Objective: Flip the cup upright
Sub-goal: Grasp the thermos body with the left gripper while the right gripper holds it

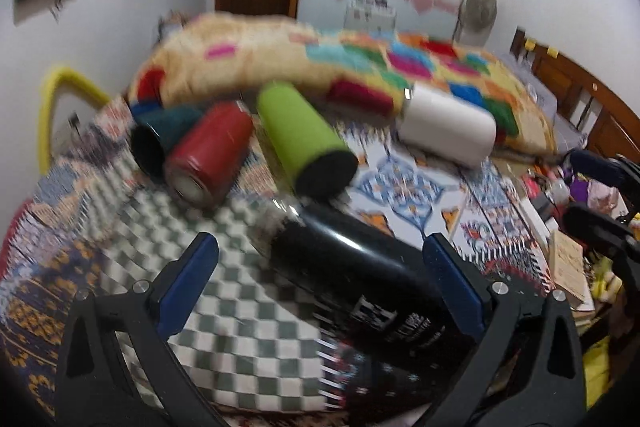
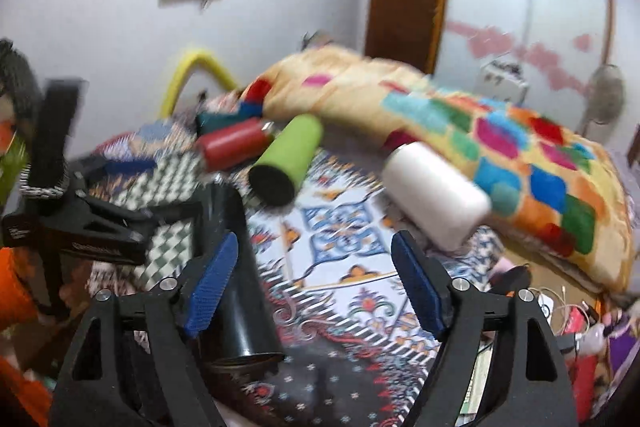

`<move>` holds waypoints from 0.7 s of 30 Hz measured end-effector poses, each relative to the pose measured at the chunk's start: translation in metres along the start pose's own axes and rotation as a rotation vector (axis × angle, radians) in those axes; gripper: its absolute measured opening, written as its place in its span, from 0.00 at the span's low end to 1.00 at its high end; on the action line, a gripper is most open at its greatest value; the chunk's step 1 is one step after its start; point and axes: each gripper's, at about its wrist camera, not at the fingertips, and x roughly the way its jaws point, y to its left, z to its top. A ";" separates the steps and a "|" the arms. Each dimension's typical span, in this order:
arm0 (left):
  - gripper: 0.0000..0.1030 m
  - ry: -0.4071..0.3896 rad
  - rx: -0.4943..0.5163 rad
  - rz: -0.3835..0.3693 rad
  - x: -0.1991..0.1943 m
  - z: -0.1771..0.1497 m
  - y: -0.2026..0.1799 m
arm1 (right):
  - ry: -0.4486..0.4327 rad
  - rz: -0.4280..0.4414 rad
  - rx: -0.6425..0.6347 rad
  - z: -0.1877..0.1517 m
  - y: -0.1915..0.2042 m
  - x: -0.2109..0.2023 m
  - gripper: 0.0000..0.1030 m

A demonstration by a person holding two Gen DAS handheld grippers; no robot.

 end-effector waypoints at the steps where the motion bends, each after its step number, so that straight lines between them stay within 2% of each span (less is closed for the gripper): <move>1: 1.00 0.042 -0.010 0.005 0.008 0.001 -0.002 | -0.029 -0.018 0.005 -0.005 0.000 -0.004 0.76; 4: 1.00 0.097 -0.042 0.019 0.020 0.001 -0.003 | -0.097 -0.039 0.024 -0.017 0.001 -0.012 0.79; 7: 1.00 0.143 -0.082 0.024 0.026 0.007 -0.005 | -0.132 -0.010 0.070 -0.027 -0.005 -0.013 0.83; 10: 1.00 0.180 -0.122 -0.006 0.033 0.009 -0.007 | -0.138 -0.003 0.100 -0.034 -0.010 -0.011 0.83; 14: 1.00 0.267 -0.136 -0.089 0.049 0.011 -0.015 | -0.156 0.014 0.155 -0.045 -0.016 -0.011 0.83; 18: 1.00 0.325 -0.158 -0.072 0.061 0.012 -0.019 | -0.169 0.040 0.206 -0.056 -0.026 -0.016 0.83; 21: 1.00 0.323 -0.142 -0.054 0.064 0.013 -0.024 | -0.158 0.042 0.227 -0.060 -0.032 -0.013 0.83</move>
